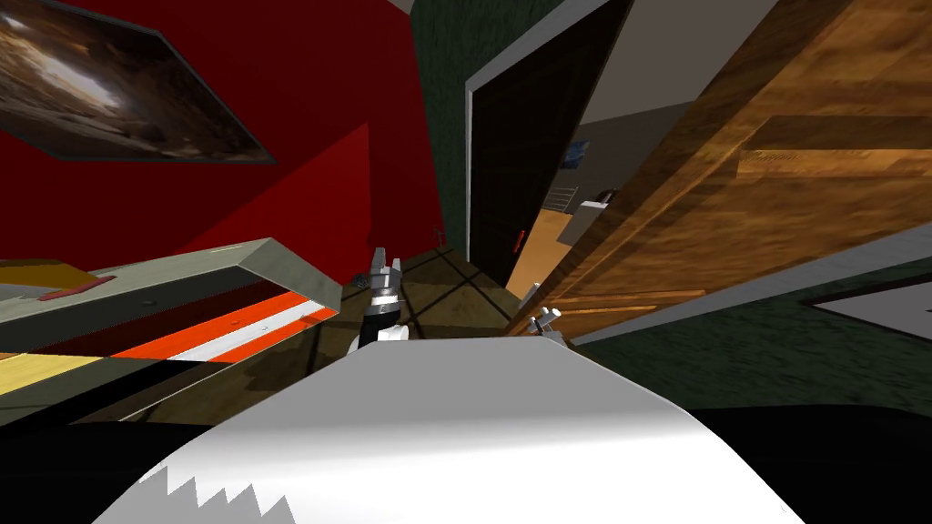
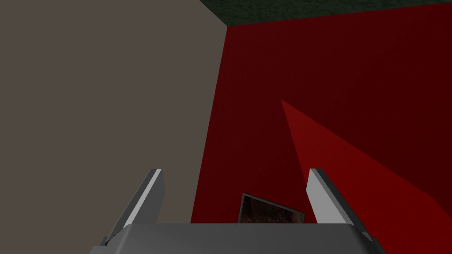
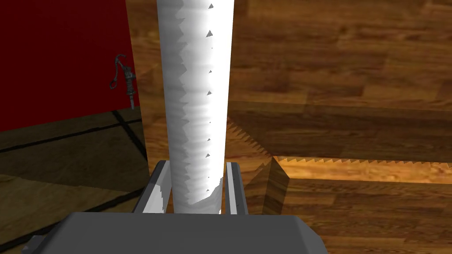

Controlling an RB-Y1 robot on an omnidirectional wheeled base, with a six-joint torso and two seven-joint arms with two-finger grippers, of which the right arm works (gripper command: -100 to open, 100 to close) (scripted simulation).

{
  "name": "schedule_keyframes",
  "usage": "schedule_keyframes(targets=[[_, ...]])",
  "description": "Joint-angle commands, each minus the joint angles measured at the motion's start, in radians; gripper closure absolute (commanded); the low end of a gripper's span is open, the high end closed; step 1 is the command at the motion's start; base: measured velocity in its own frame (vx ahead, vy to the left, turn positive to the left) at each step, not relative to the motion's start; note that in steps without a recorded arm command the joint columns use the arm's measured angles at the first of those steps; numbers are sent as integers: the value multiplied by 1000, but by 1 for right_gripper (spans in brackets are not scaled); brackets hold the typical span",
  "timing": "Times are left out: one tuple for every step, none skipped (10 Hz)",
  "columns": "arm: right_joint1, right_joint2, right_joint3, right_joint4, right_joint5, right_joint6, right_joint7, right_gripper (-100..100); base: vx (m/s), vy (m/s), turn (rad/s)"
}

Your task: Pull the door open

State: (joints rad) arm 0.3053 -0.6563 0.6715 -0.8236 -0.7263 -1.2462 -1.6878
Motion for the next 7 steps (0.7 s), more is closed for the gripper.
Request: schedule_keyframes(targets=[[-1, -1, 8, 7, 3, -14, -7, 100, -175, -60, 104], [-3, -3, 12, 15, 5, -22, -13, 100, -189, -73, 141], [-5, -5, 18, 24, 7, -31, -19, 100, -182, -59, 161], [-7, -7, 23, 33, 8, -41, -26, 100, -197, -72, 156], [-9, -9, 28, 43, 10, -51, -32, 100, -214, -67, 174], [-11, -10, 33, 51, 12, -60, -39, 100, -210, -71, 159], [-13, -12, 38, 59, 13, -68, -44, 100, -207, -61, 149]])
